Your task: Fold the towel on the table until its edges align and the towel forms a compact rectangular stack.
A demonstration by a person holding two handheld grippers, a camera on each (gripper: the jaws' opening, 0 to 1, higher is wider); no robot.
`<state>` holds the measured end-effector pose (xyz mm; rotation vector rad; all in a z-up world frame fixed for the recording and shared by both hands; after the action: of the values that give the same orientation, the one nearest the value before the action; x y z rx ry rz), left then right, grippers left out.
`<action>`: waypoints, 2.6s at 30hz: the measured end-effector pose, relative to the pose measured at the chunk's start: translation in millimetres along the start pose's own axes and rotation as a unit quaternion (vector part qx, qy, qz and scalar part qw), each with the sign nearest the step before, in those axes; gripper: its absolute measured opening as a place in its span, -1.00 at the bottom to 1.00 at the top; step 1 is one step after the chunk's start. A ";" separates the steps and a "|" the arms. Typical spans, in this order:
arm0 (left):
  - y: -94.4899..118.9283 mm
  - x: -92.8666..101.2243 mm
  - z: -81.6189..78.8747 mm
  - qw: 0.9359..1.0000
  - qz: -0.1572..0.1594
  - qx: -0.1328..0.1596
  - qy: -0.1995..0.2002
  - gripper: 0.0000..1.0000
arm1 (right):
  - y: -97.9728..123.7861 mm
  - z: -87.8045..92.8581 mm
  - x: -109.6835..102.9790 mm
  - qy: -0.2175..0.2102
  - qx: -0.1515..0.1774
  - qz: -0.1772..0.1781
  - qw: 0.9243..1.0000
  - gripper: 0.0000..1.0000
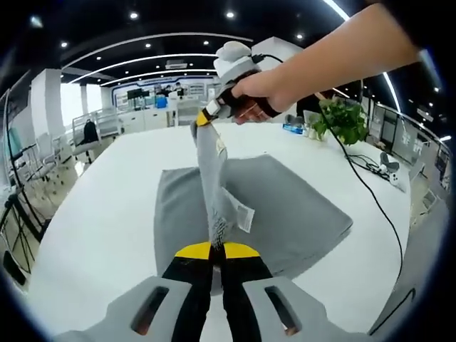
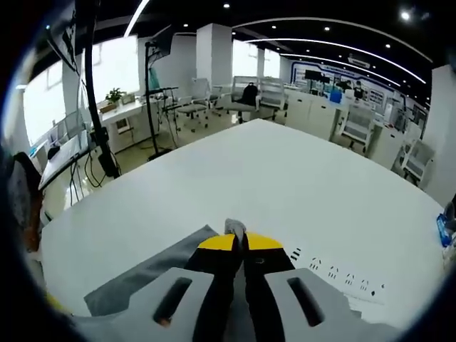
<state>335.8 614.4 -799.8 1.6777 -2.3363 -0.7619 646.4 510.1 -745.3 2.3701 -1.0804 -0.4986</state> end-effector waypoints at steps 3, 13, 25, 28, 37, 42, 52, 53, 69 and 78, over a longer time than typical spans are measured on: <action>-2.9 -2.8 6.8 1.000 -0.002 -0.005 -0.003 -0.93 | -7.3 3.8 -1.4 -0.003 -0.005 0.000 1.000 -0.96; -7.6 -11.2 19.6 1.000 -0.002 -0.028 0.001 -0.93 | -28.1 18.0 -15.9 0.017 -0.002 -0.007 1.000 -0.95; -10.4 -13.8 32.4 0.998 0.003 -0.055 -0.002 -0.93 | -37.7 23.8 -19.6 -0.001 0.002 -0.013 1.000 -0.83; -12.2 -13.9 34.2 0.998 0.004 -0.057 -0.002 -0.93 | -42.0 22.8 -17.1 -0.015 0.002 -0.011 1.000 -0.77; -10.1 -15.3 37.9 0.998 -0.004 -0.061 0.003 -0.91 | -37.6 24.2 -12.2 -0.013 0.001 -0.010 1.000 -0.74; -9.1 -23.2 44.6 0.997 -0.016 -0.068 0.033 -0.86 | -26.8 26.6 -1.7 -0.018 0.001 -0.007 1.000 -0.74; -2.5 -26.8 49.1 0.996 -0.030 -0.074 0.039 -0.71 | -17.3 27.3 3.0 -0.018 0.002 0.001 1.000 -0.74; -1.1 -28.0 50.1 0.996 -0.033 -0.079 0.033 -0.70 | -12.6 28.2 1.0 -0.017 0.002 0.001 1.000 -0.74; 15.1 -33.2 52.2 0.995 -0.059 -0.082 -0.004 -0.62 | 26.5 23.8 31.4 -0.026 0.007 0.016 1.000 -0.74; 9.3 -20.0 46.1 0.995 -0.028 -0.091 0.001 -0.63 | 64.2 31.8 51.7 0.001 -0.005 0.031 1.000 -0.80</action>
<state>316.0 649.2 -831.6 1.6697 -2.1537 -0.9504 624.0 424.7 -741.4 2.3198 -1.1441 -0.4786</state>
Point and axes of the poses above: the point that each gripper's makers call its tool centre point, and the gripper's own axes: y roughly backward along the fingers, x roughly to its right, z roughly out of its underside, the point moved 9 cm from there along y, roughly backward along the fingers, and after that the axes turned 11 degrees about -y, right-handed, at the moved point
